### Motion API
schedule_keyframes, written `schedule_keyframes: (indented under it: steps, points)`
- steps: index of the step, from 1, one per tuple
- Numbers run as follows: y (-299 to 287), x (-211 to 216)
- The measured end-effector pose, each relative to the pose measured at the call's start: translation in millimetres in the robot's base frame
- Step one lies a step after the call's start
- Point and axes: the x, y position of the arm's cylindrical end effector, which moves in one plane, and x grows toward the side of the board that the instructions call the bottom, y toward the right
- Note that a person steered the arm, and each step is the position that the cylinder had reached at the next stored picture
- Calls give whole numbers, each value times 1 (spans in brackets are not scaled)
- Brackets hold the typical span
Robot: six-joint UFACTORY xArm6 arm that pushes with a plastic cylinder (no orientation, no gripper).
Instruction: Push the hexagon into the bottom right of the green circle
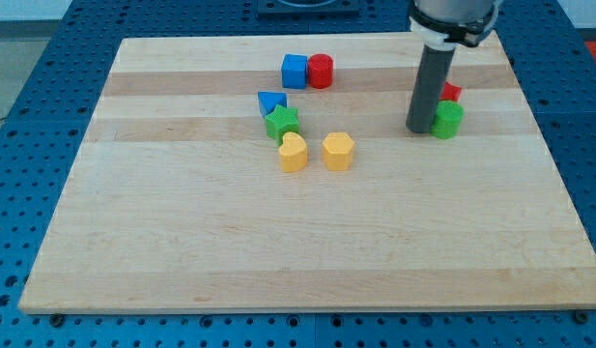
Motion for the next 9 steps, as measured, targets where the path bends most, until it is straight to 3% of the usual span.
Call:
schedule_keyframes:
  steps: [2,4,5,6,7,8,9]
  points:
    - [-18,-1]
    - [-124,-77]
    - [-183,-71]
    - [-224,-22]
    - [-189,41]
    - [-143,70]
    - [-161,65]
